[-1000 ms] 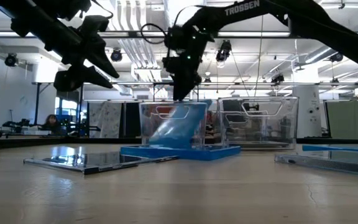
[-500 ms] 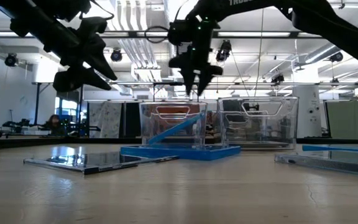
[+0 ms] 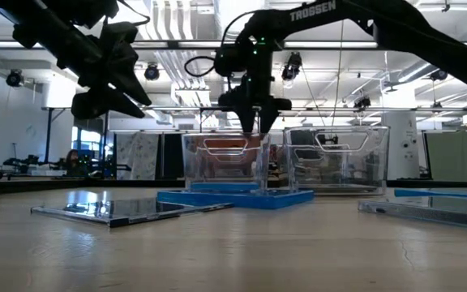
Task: Pick & place jewel cases by type
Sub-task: Put the blue CD case into the left transparent bin
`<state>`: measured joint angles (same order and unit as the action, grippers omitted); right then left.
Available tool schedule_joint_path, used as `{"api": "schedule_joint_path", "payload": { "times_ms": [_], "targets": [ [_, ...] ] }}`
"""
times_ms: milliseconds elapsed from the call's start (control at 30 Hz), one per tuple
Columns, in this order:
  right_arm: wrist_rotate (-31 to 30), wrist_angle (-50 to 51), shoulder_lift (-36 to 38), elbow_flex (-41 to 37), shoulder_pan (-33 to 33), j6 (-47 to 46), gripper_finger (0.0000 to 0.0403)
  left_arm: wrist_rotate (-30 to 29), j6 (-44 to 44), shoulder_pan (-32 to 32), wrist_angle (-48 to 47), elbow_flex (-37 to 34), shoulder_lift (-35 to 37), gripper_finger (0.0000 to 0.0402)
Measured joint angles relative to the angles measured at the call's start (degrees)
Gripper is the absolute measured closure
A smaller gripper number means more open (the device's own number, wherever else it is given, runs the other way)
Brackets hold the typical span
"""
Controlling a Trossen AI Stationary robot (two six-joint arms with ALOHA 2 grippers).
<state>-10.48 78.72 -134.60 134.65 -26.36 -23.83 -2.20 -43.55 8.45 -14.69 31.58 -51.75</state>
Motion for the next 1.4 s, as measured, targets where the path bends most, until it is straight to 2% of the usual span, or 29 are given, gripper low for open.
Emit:
{"api": "schedule_joint_path", "payload": {
  "times_ms": [167,367,467,600,800,900,1100,1233,1300,1400],
  "targets": [
    [1.7,-1.7,1.3,0.0,0.4,1.3,0.0184,0.8,0.0,0.0,-0.3,0.0,0.0,0.0284],
    [11.9,3.2,5.5,0.1,4.1,2.2,0.0184,8.8,1.7,0.1,-2.5,0.0,-0.6,0.0284],
    [13.6,6.7,6.3,0.0,7.8,0.1,0.0184,10.1,3.8,0.1,-3.0,-0.1,-1.6,0.0284],
    [14.1,9.6,7.5,0.0,13.9,-5.9,0.0184,11.0,7.2,0.7,-2.3,-0.1,-4.3,0.0284],
    [15.6,11.3,7.5,-0.8,23.5,-17.4,0.0184,22.5,12.0,3.4,4.5,-0.1,-12.0,0.0284],
    [15.5,11.3,7.5,-2.8,28.5,-24.7,0.0184,24.9,12.4,4.7,7.5,-0.1,-16.5,0.0284],
    [20.0,10.3,8.8,-14.8,35.8,-38.6,0.0184,28.4,13.2,5.6,11.1,-0.1,-24.9,0.0284],
    [21.1,2.3,12.5,-25.1,40.2,-50.0,0.0184,31.8,13.4,5.9,15.2,-0.1,-28.0,0.0284],
    [19.2,-3.8,16.0,-30.6,42.1,-58.4,0.0184,32.1,13.2,5.9,15.7,-0.1,-28.4,0.0284],
    [9.5,-13.8,22.8,-40.2,45.2,-75.7,0.0184,32.2,13.0,6.0,15.6,-0.1,-28.6,0.0284]
  ]
}}
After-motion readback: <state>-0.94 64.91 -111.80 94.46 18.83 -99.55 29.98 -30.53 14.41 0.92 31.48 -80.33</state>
